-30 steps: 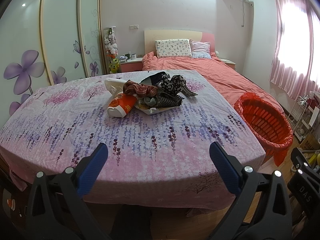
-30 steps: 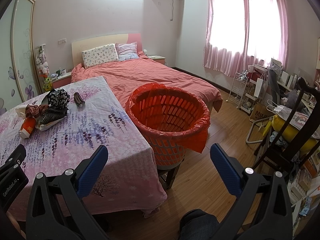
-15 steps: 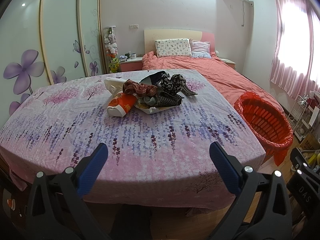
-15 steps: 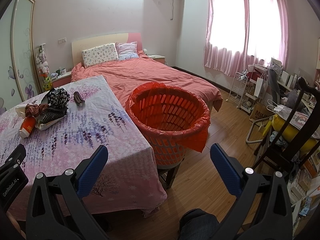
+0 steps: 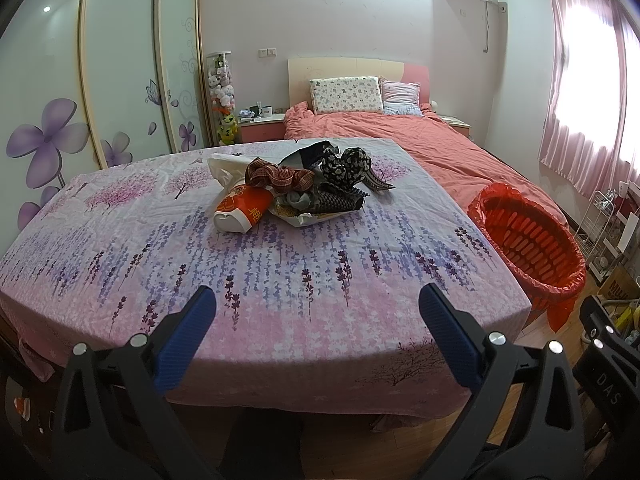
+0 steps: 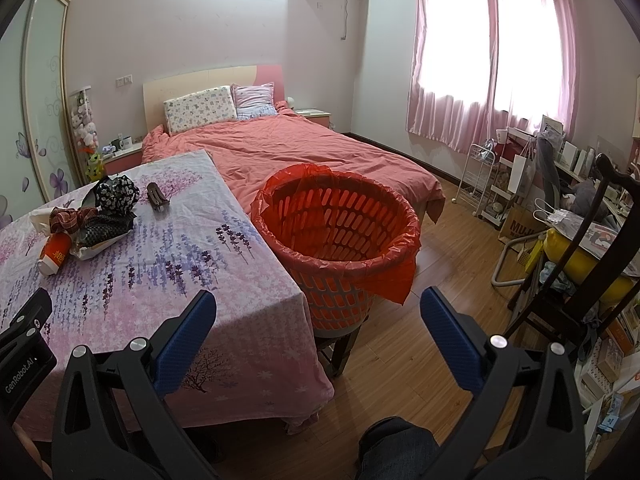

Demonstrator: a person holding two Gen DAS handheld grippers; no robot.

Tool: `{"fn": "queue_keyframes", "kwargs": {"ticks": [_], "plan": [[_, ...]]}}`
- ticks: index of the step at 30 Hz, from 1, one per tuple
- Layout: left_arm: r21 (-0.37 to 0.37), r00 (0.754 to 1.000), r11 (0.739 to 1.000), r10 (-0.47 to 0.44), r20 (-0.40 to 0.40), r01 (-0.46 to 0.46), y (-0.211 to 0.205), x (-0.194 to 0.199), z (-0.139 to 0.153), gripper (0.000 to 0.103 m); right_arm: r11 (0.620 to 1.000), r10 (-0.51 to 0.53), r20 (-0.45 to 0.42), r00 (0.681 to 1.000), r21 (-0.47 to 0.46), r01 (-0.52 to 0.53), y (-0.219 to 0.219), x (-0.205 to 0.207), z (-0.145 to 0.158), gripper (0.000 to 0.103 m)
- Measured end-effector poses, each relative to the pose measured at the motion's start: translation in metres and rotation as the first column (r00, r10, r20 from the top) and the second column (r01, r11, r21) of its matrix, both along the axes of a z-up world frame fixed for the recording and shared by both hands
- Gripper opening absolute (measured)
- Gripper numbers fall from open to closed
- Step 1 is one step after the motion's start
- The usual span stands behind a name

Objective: Collect trash

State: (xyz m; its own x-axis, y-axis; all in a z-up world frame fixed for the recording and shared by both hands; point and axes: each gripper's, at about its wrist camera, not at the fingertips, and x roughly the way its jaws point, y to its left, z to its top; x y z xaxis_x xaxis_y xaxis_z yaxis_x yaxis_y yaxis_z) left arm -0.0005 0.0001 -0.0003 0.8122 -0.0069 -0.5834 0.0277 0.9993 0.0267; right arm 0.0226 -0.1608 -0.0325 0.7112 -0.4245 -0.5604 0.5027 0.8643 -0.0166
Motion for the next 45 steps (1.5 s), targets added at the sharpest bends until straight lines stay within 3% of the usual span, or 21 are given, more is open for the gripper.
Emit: {"fn": "queue_keyframes", "kwargs": {"ticks": [9,19,30,37,45], "plan": [[-0.010,1.000,1.000,0.021,-0.017,-0.022,0.006,0.010,-0.008,0.099,1.000,-0.001,0.003,1.000,0.000,0.001,-0.002,0.003,0.000,0.101],[-0.028,0.991,0.992,0.123,-0.045,-0.124,0.074,0.076,-0.011,0.099,0.997,0.068,0.030,0.997,0.041,-0.069,-0.003,0.032,-0.003,0.101],[-0.048,0.988,0.997,0.057,-0.141,-0.065,0.124,0.166,-0.036,0.099,0.979,0.193,0.033,0.981,0.061,-0.194,0.028,0.095,-0.002,0.101],[-0.056,0.979,0.998,0.021,-0.203,-0.033,0.124,0.206,-0.055,0.097,0.958,0.281,0.034,0.959,0.044,-0.283,0.055,0.132,0.003,0.101],[-0.052,0.965,0.999,0.001,-0.263,-0.015,0.125,0.238,-0.071,0.087,0.910,0.406,0.031,0.913,0.080,-0.407,0.075,0.187,-0.001,0.100]]}}
